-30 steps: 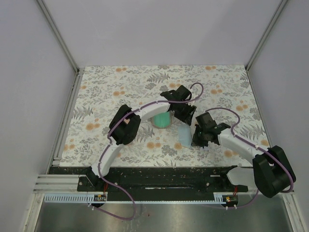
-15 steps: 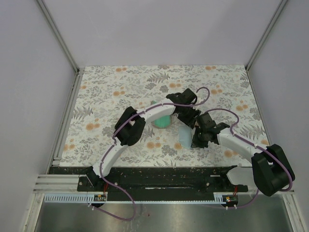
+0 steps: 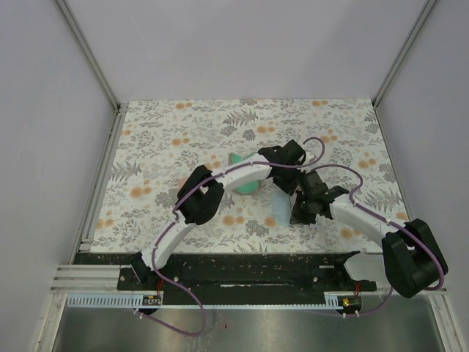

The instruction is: Organize the sunglasses

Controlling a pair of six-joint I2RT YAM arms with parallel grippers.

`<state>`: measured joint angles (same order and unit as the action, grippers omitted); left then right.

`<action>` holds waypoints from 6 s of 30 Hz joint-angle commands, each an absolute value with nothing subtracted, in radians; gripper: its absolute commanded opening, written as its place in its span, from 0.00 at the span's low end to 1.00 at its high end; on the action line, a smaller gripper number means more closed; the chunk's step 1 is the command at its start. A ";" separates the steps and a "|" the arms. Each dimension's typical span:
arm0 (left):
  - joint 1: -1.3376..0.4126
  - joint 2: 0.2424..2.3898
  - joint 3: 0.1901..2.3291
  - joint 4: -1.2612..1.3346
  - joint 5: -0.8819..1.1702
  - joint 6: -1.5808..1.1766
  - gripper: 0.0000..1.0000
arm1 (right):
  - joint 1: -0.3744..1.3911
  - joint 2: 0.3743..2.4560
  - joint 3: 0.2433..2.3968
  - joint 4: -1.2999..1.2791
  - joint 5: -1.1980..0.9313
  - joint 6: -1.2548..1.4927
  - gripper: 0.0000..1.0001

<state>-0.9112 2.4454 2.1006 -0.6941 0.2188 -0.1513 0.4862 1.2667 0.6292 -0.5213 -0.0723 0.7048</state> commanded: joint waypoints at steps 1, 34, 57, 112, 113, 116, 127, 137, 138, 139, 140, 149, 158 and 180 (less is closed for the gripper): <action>-0.948 2.476 2.075 -0.744 0.006 -0.123 0.36 | 0.494 1.249 0.650 -0.528 -0.084 0.701 0.00; -0.884 2.171 1.916 -0.646 0.054 -0.327 0.00 | 0.497 1.298 0.871 -0.595 -0.170 0.604 0.00; -0.747 1.896 1.743 -0.657 0.107 -0.337 0.00 | 0.601 1.483 1.189 -0.666 -0.238 0.568 0.00; -0.520 2.200 1.956 -0.675 0.190 -0.248 0.00 | 0.653 1.919 1.494 -0.629 -0.123 0.581 0.00; -0.522 2.203 1.960 -0.672 0.198 -0.250 0.00 | 0.655 1.916 1.490 -0.632 -0.115 0.578 0.00; -0.532 2.223 1.974 -0.669 0.202 -0.250 0.00 | 0.650 1.917 1.482 -0.644 -0.094 0.572 0.00; -0.568 2.270 2.023 -0.644 0.181 -0.245 0.00 | 0.626 1.890 1.439 -0.657 -0.048 0.557 0.00; -0.588 2.307 2.042 -0.611 0.144 -0.262 0.00 | 0.588 1.859 1.394 -0.657 -0.032 0.546 0.00; -0.589 2.307 2.039 -0.598 0.141 -0.265 0.00 | 0.581 1.858 1.391 -0.655 -0.032 0.545 0.00; -0.589 2.307 2.034 -0.591 0.144 -0.268 0.00 | 0.580 1.856 1.387 -0.655 -0.031 0.543 0.00; -0.592 2.310 2.036 -0.585 0.144 -0.271 0.00 | 0.577 1.856 1.382 -0.657 -0.029 0.543 0.00; -0.611 2.350 2.059 -0.572 0.140 -0.282 0.00 | 0.549 1.859 1.371 -0.655 -0.005 0.522 0.00; -0.624 2.379 2.077 -0.569 0.140 -0.278 0.00 | 0.531 1.873 1.347 -0.646 0.026 0.491 0.01; -0.640 2.298 2.175 -0.667 0.118 -0.298 0.61 | 0.525 1.832 1.223 -0.542 -0.055 0.525 0.13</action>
